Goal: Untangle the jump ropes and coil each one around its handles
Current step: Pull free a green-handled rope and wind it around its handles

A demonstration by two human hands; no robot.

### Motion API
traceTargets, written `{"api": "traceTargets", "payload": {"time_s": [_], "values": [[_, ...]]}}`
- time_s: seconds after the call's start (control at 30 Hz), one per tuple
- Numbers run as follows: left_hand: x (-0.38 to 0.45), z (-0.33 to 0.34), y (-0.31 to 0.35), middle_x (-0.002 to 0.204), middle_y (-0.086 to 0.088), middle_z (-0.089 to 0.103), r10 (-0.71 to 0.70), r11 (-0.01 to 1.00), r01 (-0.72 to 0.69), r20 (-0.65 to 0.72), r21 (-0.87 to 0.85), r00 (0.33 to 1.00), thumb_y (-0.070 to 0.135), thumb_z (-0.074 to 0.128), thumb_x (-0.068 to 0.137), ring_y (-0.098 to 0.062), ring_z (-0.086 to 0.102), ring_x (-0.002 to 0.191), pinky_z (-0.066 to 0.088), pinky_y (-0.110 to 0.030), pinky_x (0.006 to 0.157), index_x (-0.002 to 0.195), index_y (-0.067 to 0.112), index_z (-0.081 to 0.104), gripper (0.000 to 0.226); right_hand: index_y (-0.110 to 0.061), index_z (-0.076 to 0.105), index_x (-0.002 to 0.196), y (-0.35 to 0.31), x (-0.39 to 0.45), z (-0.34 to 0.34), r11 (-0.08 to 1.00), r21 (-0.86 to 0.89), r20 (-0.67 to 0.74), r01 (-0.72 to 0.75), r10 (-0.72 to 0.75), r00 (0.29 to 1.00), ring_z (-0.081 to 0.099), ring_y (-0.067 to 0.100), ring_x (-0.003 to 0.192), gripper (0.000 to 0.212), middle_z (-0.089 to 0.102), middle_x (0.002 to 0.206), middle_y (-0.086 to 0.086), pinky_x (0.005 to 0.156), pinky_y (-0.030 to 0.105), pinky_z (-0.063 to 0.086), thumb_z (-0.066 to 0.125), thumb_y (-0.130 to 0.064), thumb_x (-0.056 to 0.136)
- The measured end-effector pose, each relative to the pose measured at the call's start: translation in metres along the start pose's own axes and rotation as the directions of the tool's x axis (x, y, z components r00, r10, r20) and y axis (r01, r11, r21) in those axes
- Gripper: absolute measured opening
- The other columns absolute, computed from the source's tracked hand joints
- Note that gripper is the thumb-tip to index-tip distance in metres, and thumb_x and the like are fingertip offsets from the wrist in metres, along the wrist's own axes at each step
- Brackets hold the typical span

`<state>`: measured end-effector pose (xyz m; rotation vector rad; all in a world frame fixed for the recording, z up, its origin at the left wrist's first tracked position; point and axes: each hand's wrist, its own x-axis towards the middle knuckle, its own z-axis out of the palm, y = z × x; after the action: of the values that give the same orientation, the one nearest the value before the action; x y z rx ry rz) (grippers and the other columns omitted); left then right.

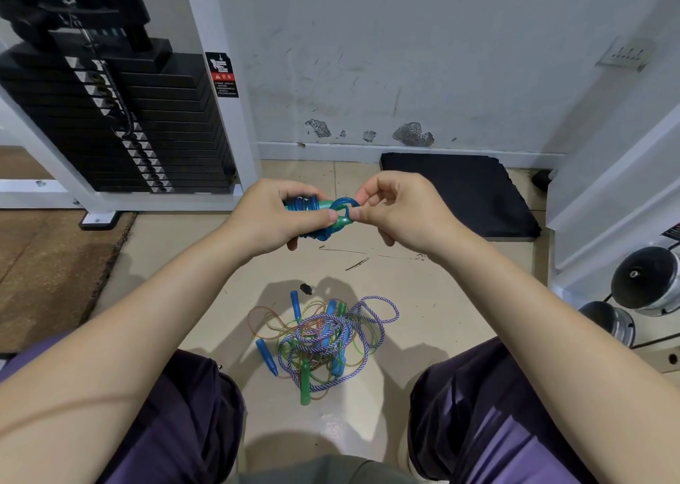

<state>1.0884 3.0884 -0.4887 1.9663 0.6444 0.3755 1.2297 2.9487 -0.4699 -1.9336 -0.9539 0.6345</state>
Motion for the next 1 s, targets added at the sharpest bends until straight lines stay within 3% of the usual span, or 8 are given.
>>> {"api": "traceTargets", "payload": {"time_s": [0.23, 0.63, 0.77, 0.9, 1.0], "values": [[0.0, 0.002, 0.002, 0.079, -0.005, 0.07, 0.015, 0.997, -0.017, 0.031, 0.073, 0.999, 0.032, 0.081, 0.08, -0.013, 0.053, 0.044, 0.044, -0.022, 0.046, 0.101, 0.02, 0.075, 0.025, -0.008, 0.06, 0.089, -0.003, -0.001, 0.001, 0.993, 0.112, 0.035, 0.032, -0.036, 0.999, 0.047, -0.002, 0.04, 0.01, 0.063, 0.076, 0.009, 0.041, 0.007, 0.033, 0.068, -0.003, 0.087], [-0.002, -0.002, 0.002, 0.073, -0.003, 0.067, -0.026, 0.998, 0.028, 0.036, -0.058, 0.999, 0.031, 0.081, 0.079, -0.015, 0.052, 0.045, 0.038, -0.016, 0.042, 0.099, 0.018, 0.076, 0.024, -0.013, 0.066, 0.08, 0.001, 0.001, 0.002, 0.99, 0.132, 0.02, 0.042, -0.045, 0.999, 0.04, 0.0, 0.038, 0.011, 0.061, 0.076, 0.007, 0.04, 0.008, 0.029, 0.076, -0.007, 0.082], [-0.001, -0.002, 0.002, 0.073, -0.004, 0.067, -0.028, 0.997, 0.029, 0.013, -0.076, 1.0, 0.03, 0.081, 0.079, -0.015, 0.052, 0.046, 0.038, -0.017, 0.042, 0.101, 0.019, 0.075, 0.025, -0.021, 0.066, 0.076, 0.003, 0.001, 0.006, 0.995, 0.06, -0.043, 0.084, -0.081, 0.996, 0.037, 0.004, 0.043, 0.014, 0.063, 0.073, -0.002, 0.042, 0.014, 0.029, 0.078, -0.016, 0.08], [-0.002, 0.002, 0.002, 0.078, -0.007, 0.069, -0.003, 0.999, 0.003, -0.006, -0.053, 1.0, 0.031, 0.082, 0.079, -0.013, 0.053, 0.045, 0.043, -0.02, 0.045, 0.101, 0.019, 0.075, 0.026, -0.019, 0.058, 0.071, 0.003, 0.0, 0.01, 0.991, -0.008, -0.065, 0.132, -0.132, 0.989, 0.036, 0.002, 0.044, 0.022, 0.06, 0.072, -0.004, 0.045, 0.016, 0.03, 0.077, -0.011, 0.08], [-0.004, 0.002, 0.003, 0.079, -0.009, 0.071, 0.013, 0.998, -0.012, 0.011, -0.061, 1.0, 0.028, 0.082, 0.078, -0.014, 0.054, 0.045, 0.044, -0.022, 0.046, 0.1, 0.019, 0.075, 0.024, -0.016, 0.055, 0.077, 0.003, 0.001, 0.009, 0.993, 0.117, -0.02, 0.003, -0.001, 1.0, 0.041, 0.007, 0.044, 0.021, 0.057, 0.072, 0.001, 0.043, 0.02, 0.031, 0.075, -0.01, 0.082]]}}
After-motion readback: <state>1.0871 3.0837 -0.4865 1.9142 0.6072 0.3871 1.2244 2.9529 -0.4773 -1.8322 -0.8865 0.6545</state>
